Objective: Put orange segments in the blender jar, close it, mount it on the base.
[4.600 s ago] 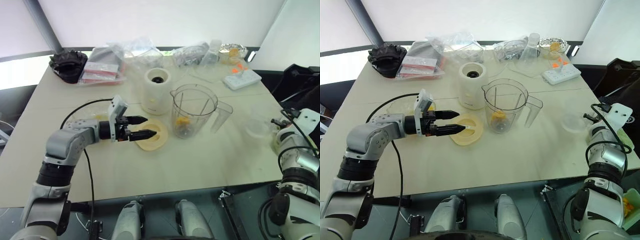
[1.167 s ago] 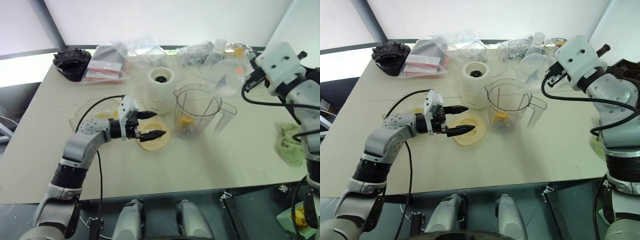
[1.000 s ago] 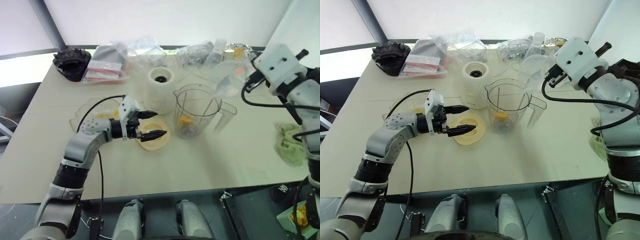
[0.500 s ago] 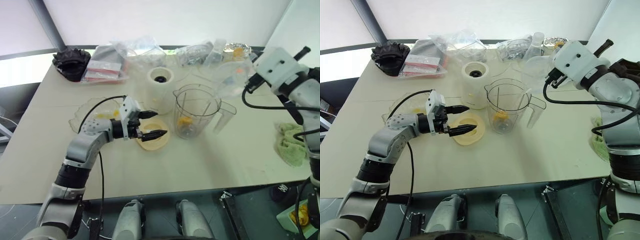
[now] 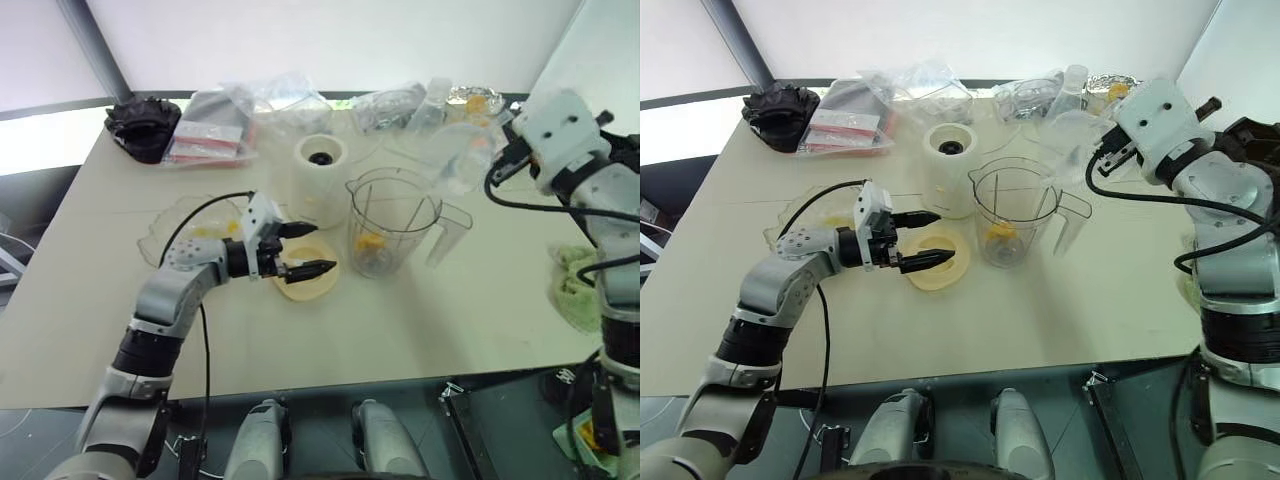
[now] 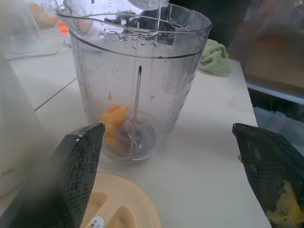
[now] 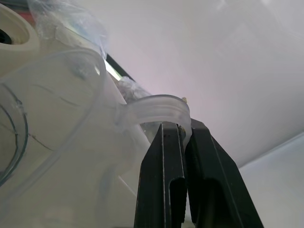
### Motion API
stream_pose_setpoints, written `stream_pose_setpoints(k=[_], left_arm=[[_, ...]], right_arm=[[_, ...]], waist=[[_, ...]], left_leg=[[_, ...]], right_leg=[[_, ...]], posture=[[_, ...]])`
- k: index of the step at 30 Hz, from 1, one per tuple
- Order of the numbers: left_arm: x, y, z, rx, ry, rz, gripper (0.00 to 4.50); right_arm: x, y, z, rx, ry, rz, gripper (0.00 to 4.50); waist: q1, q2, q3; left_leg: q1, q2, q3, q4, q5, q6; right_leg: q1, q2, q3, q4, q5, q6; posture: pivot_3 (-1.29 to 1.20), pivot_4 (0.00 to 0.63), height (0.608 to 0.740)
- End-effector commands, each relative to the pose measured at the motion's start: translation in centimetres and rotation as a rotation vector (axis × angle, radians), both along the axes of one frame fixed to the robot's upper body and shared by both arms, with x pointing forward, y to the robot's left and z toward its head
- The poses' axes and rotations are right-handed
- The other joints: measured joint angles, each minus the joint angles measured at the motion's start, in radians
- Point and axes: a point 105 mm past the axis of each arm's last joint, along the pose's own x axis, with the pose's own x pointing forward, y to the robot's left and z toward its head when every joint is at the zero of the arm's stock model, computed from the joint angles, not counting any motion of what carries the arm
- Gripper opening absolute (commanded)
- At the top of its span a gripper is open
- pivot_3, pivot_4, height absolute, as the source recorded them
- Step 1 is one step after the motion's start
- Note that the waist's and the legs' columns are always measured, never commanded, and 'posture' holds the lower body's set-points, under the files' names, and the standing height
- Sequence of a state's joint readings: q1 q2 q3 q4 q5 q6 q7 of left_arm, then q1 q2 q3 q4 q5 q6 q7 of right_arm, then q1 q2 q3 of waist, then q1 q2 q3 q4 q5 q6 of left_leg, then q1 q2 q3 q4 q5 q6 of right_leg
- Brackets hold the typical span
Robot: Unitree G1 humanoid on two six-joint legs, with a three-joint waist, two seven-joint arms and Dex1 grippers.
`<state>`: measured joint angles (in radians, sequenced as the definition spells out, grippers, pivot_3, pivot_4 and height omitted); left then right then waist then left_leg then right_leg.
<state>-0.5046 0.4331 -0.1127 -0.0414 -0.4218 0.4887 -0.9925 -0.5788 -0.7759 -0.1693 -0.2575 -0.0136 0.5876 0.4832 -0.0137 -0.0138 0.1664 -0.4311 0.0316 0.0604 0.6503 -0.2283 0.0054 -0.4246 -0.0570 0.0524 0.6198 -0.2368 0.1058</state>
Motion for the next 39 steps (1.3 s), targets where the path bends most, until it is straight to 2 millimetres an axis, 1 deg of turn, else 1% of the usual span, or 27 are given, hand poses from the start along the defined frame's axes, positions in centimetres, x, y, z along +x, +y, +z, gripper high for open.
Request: stream_pose_setpoints(k=[1, 3, 6, 12, 14, 16, 19, 21, 23, 26, 29, 30, 35, 39], left_arm=[[0.0, -0.2, 0.8, 0.002, -0.046, -0.011, 4.50], [0.0, -0.2, 0.8, 0.004, -0.045, -0.011, 4.50], [0.0, -0.2, 0.8, 0.007, -0.044, -0.011, 4.50], [0.1, -0.3, 0.5, 0.013, -0.040, 0.000, 4.50], [0.0, -0.3, 0.5, 0.016, -0.040, -0.004, 4.50], [0.0, -0.2, 0.5, 0.020, -0.043, 0.000, 4.50], [0.1, -0.2, 0.5, 0.022, -0.046, 0.003, 4.50], [0.2, -0.2, 0.6, 0.027, -0.048, 0.011, 4.50], [0.3, -0.1, 0.6, 0.026, -0.048, 0.019, 4.50], [0.3, -0.2, 0.7, 0.027, -0.052, 0.019, 4.50], [0.5, -0.3, 0.8, 0.034, -0.054, 0.031, 4.50], [0.7, -0.3, 0.8, 0.036, -0.053, 0.038, 4.50], [0.8, -0.2, 0.8, 0.041, -0.058, 0.036, 4.50], [0.8, -0.2, 0.8, 0.044, -0.067, 0.040, 4.50]], right_arm=[[-1.2, -1.0, 3.6, 0.122, -0.110, -0.055, 0.01], [-1.2, -1.7, 3.6, 0.238, -0.100, -0.087, 0.01], [-1.3, -2.6, 3.3, 0.358, -0.085, -0.120, 0.01], [-1.3, -5.9, 0.9, 0.635, -0.077, -0.220, 0.01], [-1.3, -7.3, -0.2, 0.726, -0.079, -0.264, 0.01], [-1.4, -8.9, -1.8, 0.795, -0.078, -0.310, 0.01], [-1.7, -10.2, -3.5, 0.863, -0.083, -0.355, 0.01], [-2.0, -11.9, -5.8, 0.935, -0.107, -0.421, 0.01], [-2.2, -12.7, -7.0, 0.956, -0.134, -0.467, 0.01], [-2.1, -13.3, -9.4, 0.997, -0.149, -0.522, 0.01], [-1.5, -13.6, -12.2, 1.089, -0.136, -0.543, 0.01], [-1.3, -13.7, -12.7, 1.107, -0.135, -0.547, 0.01], [-0.3, -14.0, -14.5, 1.114, -0.124, -0.575, 0.01], [0.5, -14.7, -15.5, 1.109, -0.128, -0.611, 0.01]], waist=[[0.000, 0.000, 0.000], [0.000, 0.000, 0.000], [0.000, 0.000, 0.000], [0.001, 0.000, 0.000], [0.001, 0.000, 0.000], [0.001, 0.000, 0.000], [-0.001, 0.000, 0.000], [-0.002, 0.000, 0.000], [-0.004, 0.000, 0.000], [-0.009, 0.001, 0.000], [-0.011, 0.001, 0.000], [-0.011, 0.001, 0.000], [-0.011, 0.001, 0.000], [-0.018, 0.001, 0.000]], left_leg=[[0.000, 0.000, 0.000, 0.000, 0.000, 0.000], [0.000, 0.000, 0.000, 0.000, 0.000, 0.000], [0.000, 0.000, 0.000, 0.000, 0.000, 0.000], [0.000, 0.000, 0.000, 0.000, 0.000, 0.000], [0.000, 0.000, 0.000, 0.000, 0.000, 0.000], [0.000, 0.000, 0.000, 0.000, 0.000, 0.000], [0.000, 0.000, 0.000, -0.001, 0.000, 0.000], [0.000, 0.000, 0.000, -0.001, 0.000, 0.000], [0.000, 0.000, 0.000, -0.001, 0.000, 0.000], [0.000, 0.000, 0.000, -0.001, 0.000, 0.000], [0.002, 0.000, 0.000, -0.001, 0.000, 0.000], [0.002, 0.000, 0.000, -0.001, 0.000, 0.000], [0.003, 0.000, 0.000, -0.001, 0.000, 0.000], [0.003, 0.000, 0.001, -0.001, 0.000, 0.000]], right_leg=[[0.000, 0.000, 0.000, 0.000, 0.000, 0.000], [0.000, 0.000, 0.000, 0.000, 0.000, 0.000], [0.000, 0.000, 0.000, 0.000, 0.000, 0.000], [0.000, 0.000, 0.000, 0.000, 0.000, 0.000], [0.000, 0.000, 0.000, 0.000, 0.000, 0.000], [0.000, 0.000, 0.000, 0.000, 0.000, 0.000], [0.000, 0.000, 0.000, 0.000, 0.000, 0.000], [0.000, 0.000, 0.000, 0.000, 0.000, 0.000], [0.000, 0.001, 0.000, 0.000, 0.000, 0.000], [0.000, 0.001, 0.000, 0.001, 0.000, 0.001], [0.000, 0.001, 0.000, 0.002, 0.000, 0.001], [0.000, 0.001, 0.000, 0.003, 0.000, 0.001], [0.000, 0.001, 0.001, 0.004, 0.000, 0.000], [0.000, 0.001, 0.001, 0.004, 0.000, 0.000]], posture=[[0.00, 0.150, 0.740], [0.00, 0.150, 0.740], [0.00, 0.150, 0.740], [0.00, 0.150, 0.740], [0.00, 0.150, 0.740], [0.00, 0.150, 0.740], [0.00, 0.150, 0.740], [0.00, 0.150, 0.740], [0.00, 0.150, 0.740], [0.00, 0.150, 0.740], [0.00, 0.150, 0.740], [0.00, 0.150, 0.740], [0.00, 0.150, 0.740], [0.00, 0.150, 0.740]])
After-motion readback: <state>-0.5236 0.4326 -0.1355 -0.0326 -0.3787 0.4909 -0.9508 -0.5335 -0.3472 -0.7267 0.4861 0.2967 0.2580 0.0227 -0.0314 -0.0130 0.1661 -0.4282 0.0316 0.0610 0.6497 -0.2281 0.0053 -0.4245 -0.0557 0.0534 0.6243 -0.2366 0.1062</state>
